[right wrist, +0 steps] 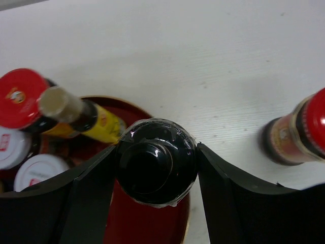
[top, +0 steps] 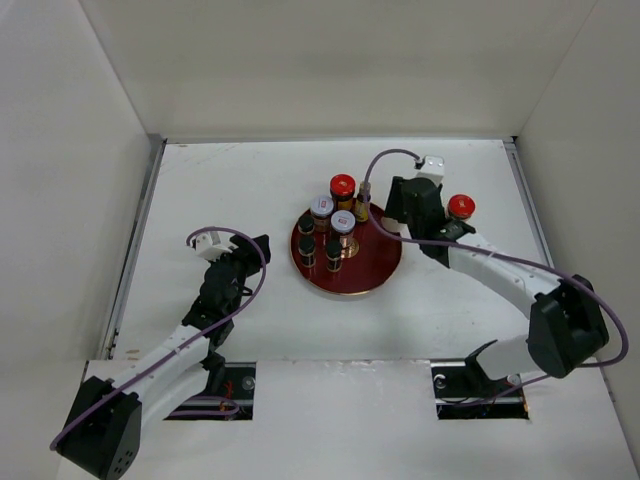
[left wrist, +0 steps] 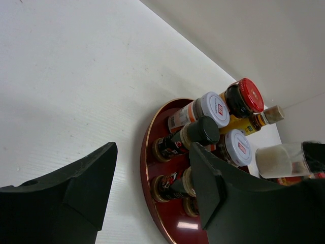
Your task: Organize the condiment bottles
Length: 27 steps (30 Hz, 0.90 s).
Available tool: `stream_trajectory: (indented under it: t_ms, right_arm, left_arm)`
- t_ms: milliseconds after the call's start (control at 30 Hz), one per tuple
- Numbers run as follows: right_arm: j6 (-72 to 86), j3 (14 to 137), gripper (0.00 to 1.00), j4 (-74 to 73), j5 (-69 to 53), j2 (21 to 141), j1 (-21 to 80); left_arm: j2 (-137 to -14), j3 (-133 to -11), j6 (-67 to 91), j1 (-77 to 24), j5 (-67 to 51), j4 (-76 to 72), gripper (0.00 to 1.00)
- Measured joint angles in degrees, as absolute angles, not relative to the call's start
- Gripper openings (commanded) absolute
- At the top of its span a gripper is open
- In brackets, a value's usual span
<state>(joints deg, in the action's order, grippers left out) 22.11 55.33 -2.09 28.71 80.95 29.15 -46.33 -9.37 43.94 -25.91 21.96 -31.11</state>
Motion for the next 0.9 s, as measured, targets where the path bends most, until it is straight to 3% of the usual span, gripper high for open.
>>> stream_trajectory:
  t_ms: [200,333,567,667,900]
  right_arm:
    - [23.24,55.33,0.46,-0.73,27.35,83.2,34.26]
    - [23.7,55.33,0.54,0.32,26.55,87.29,34.59]
    - [24.14,55.22,0.86,2.31,26.61,89.97,34.59]
    - [24.23,55.22,0.94,4.25,26.61,89.69,34.59]
    - [24.25,51.44,0.96,4.75,26.52,80.49,32.84]
  left_arm:
    - [-46.63,-9.37,43.97,-25.91,21.78,-31.14,0.57]
    - [-46.63,-9.37,43.97,-25.91,21.78,-31.16,0.58]
    - [-46.63,-9.37,43.97,-25.91,21.78,-31.16,0.58]
    - [-46.63,-9.37,43.97,-25.91,21.78,-31.16,0.58]
    - [-46.63,-9.37,43.99,-25.91,21.78,-31.16,0.58]
